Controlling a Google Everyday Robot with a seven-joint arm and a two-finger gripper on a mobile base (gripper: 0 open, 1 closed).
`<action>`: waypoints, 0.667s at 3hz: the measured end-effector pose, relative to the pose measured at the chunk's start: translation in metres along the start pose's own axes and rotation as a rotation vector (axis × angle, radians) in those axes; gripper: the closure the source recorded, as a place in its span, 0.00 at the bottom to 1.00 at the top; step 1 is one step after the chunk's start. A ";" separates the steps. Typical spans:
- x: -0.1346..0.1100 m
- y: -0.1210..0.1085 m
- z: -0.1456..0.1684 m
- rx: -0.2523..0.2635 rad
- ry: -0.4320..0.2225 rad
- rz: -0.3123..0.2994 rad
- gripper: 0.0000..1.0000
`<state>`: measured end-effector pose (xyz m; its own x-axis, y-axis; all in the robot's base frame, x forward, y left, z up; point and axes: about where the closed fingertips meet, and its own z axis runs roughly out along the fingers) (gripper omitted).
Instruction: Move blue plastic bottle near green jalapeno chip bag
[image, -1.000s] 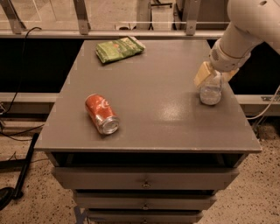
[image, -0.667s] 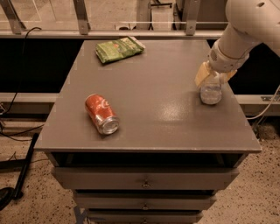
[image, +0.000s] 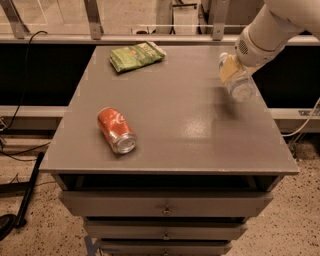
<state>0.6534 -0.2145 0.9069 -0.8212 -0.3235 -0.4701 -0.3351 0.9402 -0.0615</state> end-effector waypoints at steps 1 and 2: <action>0.000 0.000 0.000 0.000 0.000 0.000 1.00; -0.009 0.000 0.002 0.004 -0.033 0.015 1.00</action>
Offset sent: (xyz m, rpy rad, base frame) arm 0.0237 0.0063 0.0105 0.0439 -0.0972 -0.0434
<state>0.6617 -0.2113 0.9090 -0.8104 -0.3055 -0.5000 -0.3208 0.9454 -0.0576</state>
